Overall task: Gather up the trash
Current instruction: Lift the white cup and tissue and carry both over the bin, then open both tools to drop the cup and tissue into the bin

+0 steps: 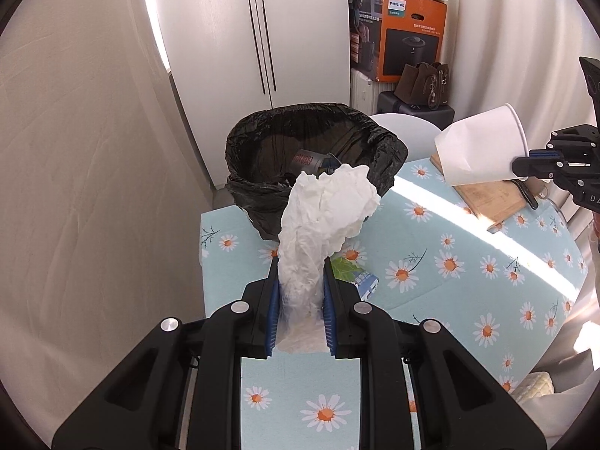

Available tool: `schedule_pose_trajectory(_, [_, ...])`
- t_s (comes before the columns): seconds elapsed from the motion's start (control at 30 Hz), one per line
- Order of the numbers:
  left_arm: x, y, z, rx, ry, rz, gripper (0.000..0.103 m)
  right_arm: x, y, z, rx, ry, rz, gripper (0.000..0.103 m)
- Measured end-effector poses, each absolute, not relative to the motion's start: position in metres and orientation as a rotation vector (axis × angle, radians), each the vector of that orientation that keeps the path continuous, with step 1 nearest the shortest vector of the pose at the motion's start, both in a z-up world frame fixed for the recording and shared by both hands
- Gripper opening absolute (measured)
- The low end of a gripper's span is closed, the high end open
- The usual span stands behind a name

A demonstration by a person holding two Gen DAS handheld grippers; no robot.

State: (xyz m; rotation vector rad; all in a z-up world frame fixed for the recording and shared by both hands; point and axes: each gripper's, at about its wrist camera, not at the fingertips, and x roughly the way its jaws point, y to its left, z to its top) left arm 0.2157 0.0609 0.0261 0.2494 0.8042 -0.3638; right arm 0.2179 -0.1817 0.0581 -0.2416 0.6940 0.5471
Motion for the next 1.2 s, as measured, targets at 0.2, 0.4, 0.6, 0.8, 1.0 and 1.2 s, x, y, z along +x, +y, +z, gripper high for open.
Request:
schedule_pose_trajectory(0.2, [0.255,0.062,0.046,0.291,0.767,-0.430,0.020,0.252,-0.165,0.072,-0.270,0.691,0.509,0.003])
schedule_pose_trajectory(0.4, [0.294,0.063,0.058,0.307,0.724,-0.495,0.020,0.282,-0.150,0.076,-0.247,0.697,0.476,0.003])
schedule_pose_trajectory(0.6, [0.335,0.058,0.054,0.322,0.720,-0.558,0.020,0.316,-0.135,0.069,-0.222,0.735,0.451,0.003])
schedule_pose_trajectory(0.8, [0.378,0.049,0.043,0.327,0.721,-0.633,0.020,0.349,-0.125,0.055,-0.202,0.786,0.426,0.003])
schedule_pose_trajectory(1.0, [0.421,0.036,0.027,0.342,0.731,-0.698,0.021,0.376,-0.121,0.035,-0.192,0.839,0.391,0.003])
schedule_pose_trajectory(1.2, [0.458,0.026,0.001,0.351,0.759,-0.742,0.021,0.397,-0.118,0.023,-0.198,0.870,0.364,0.003])
